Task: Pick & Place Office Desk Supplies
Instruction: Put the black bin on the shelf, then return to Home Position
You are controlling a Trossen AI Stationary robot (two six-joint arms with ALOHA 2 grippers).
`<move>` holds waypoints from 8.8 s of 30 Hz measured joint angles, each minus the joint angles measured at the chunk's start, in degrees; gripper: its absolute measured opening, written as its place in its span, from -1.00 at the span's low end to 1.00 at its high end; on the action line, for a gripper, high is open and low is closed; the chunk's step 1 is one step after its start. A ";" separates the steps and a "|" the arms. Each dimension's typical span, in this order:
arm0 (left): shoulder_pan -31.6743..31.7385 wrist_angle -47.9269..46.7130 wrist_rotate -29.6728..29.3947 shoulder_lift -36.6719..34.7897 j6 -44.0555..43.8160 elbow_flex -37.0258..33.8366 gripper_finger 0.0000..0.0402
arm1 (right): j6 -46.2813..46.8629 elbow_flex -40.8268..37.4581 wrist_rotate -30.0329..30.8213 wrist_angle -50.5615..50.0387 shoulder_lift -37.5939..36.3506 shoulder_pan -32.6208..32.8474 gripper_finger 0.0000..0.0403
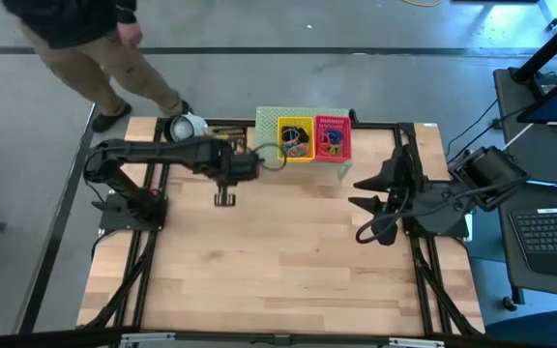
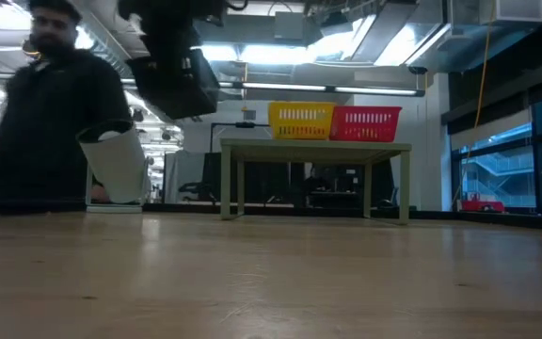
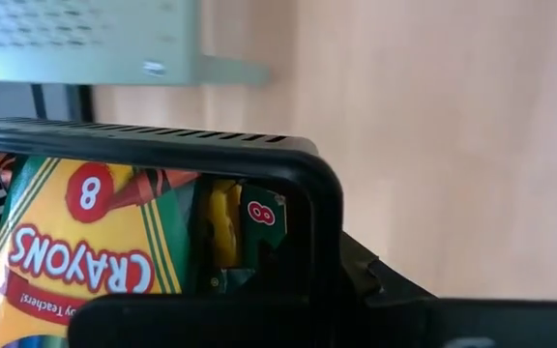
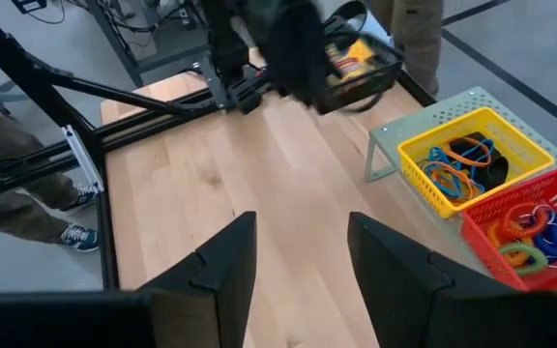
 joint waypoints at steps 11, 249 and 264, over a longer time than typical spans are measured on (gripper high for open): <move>9.01 7.94 0.44 4.43 12.40 0.35 -0.99 | -4.97 0.00 0.88 0.00 -0.52 -0.04 -0.18; 2.34 69.01 27.22 -86.28 -25.19 -79.58 -0.29 | -2.27 -130.15 -28.48 94.32 -77.13 -18.28 -0.46; 2.36 79.02 23.92 -88.08 -19.54 -86.82 -0.29 | -5.23 -133.48 -39.61 99.45 -77.15 -27.04 -0.46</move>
